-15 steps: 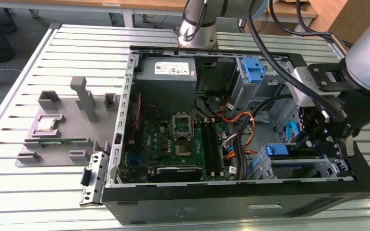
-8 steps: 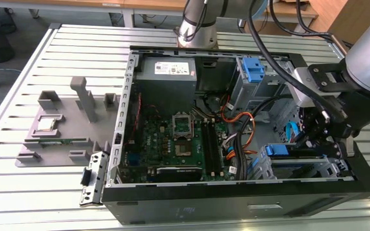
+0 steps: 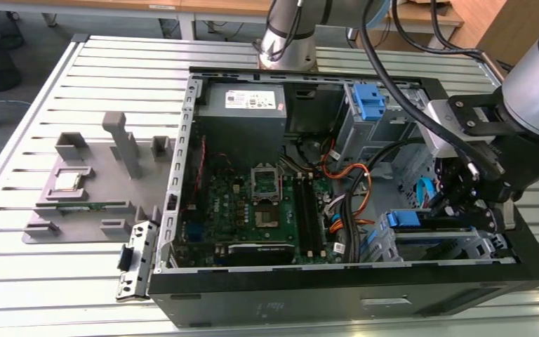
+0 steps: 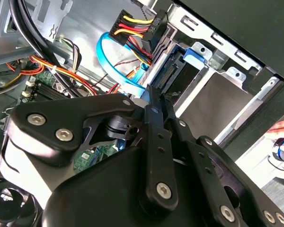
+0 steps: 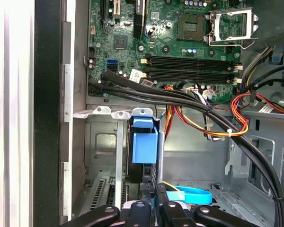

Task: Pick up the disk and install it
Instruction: 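Insert the first disk wire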

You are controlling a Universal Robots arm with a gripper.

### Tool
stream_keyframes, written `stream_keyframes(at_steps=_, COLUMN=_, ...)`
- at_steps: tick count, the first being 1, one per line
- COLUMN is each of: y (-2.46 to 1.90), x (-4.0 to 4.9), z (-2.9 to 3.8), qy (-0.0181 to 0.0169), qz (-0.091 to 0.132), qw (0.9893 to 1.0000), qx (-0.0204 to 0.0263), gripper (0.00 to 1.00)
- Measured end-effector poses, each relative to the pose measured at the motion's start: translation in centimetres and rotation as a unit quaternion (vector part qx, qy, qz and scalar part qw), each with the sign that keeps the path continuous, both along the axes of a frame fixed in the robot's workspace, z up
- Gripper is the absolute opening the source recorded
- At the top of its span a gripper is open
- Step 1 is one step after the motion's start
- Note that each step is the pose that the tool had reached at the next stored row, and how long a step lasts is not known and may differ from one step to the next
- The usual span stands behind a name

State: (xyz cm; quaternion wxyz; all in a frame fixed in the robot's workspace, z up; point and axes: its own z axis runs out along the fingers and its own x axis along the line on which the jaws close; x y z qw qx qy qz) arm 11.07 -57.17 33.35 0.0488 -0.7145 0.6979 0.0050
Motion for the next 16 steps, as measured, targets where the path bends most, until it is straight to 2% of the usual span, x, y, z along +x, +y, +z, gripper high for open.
stream_keyframes(at_steps=5, y=0.0, x=0.0, z=-0.32, qy=-0.0001, qz=0.0, qw=1.0, qx=0.0, gripper=0.16)
stream_keyframes(at_steps=16, y=0.0, x=0.0, z=-0.58, qy=-0.0002, qz=0.0, qw=1.0, qx=0.0, gripper=0.16)
